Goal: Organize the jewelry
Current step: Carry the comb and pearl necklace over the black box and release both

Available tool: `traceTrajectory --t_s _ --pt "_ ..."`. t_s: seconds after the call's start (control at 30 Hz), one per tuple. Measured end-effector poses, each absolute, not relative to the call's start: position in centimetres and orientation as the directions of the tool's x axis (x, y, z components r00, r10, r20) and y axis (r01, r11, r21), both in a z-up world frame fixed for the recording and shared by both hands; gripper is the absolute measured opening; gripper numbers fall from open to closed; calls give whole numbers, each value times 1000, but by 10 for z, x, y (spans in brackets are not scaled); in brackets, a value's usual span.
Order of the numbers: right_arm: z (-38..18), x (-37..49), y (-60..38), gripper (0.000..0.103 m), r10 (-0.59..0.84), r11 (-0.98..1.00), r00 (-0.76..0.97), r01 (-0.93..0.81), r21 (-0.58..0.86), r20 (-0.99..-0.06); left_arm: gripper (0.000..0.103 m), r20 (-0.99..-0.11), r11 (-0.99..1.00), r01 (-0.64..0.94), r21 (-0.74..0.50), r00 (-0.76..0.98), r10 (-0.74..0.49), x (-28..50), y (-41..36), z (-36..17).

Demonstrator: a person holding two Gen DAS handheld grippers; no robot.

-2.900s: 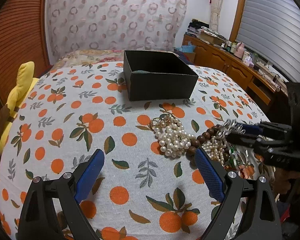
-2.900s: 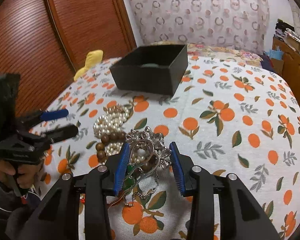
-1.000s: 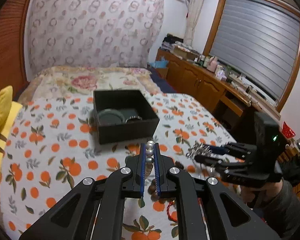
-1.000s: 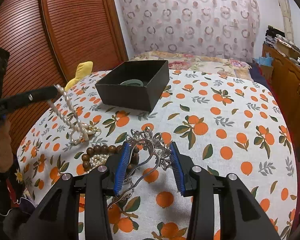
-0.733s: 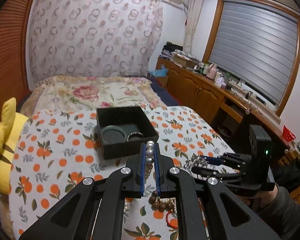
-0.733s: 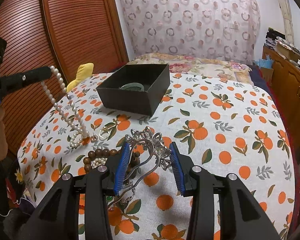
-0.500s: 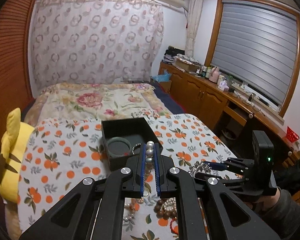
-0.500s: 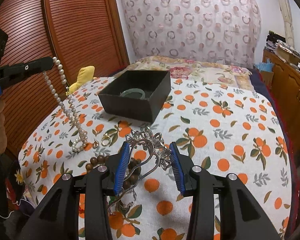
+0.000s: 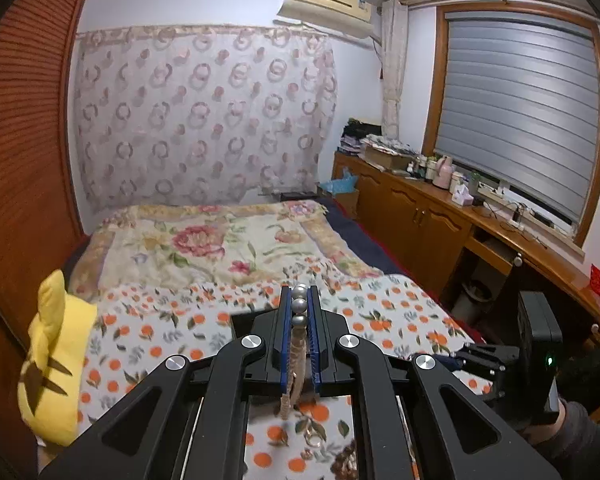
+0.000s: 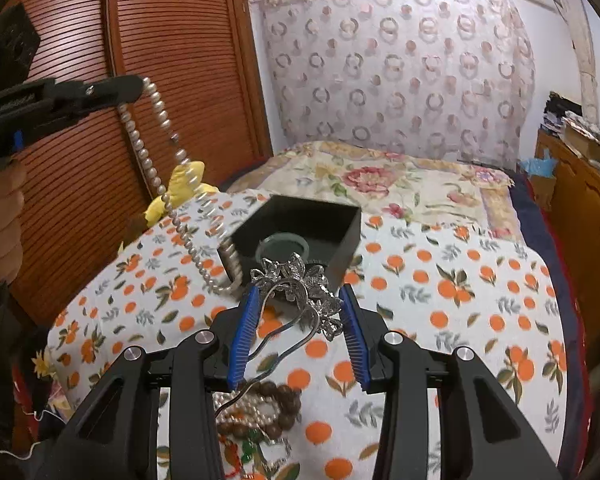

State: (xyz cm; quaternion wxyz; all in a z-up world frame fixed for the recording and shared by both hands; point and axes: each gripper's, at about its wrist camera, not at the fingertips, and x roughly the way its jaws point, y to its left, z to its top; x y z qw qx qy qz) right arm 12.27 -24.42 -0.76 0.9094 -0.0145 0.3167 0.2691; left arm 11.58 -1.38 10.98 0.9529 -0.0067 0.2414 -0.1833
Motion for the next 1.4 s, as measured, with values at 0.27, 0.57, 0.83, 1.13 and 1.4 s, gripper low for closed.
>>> traceTrajectory --t_s 0.27,0.57,0.83,1.13,1.4 --pt "6 146 -235 44 478 854 666 -504 128 -572 7 -452 938 338 -74 828 -333 136 -21 128" --pt "4 184 -222 44 446 865 670 -492 96 -594 7 -464 944 321 -79 826 -320 167 -23 136" --pt "-19 227 -206 44 444 868 657 -483 111 -609 7 -487 947 311 -77 818 -308 186 -30 123" --pt "-55 258 -182 44 423 871 635 -482 96 -646 7 -585 956 270 -110 761 -282 213 -19 54" --pt "-53 263 -182 47 415 875 642 -476 90 -645 7 -623 956 268 -120 729 -282 217 -20 25"
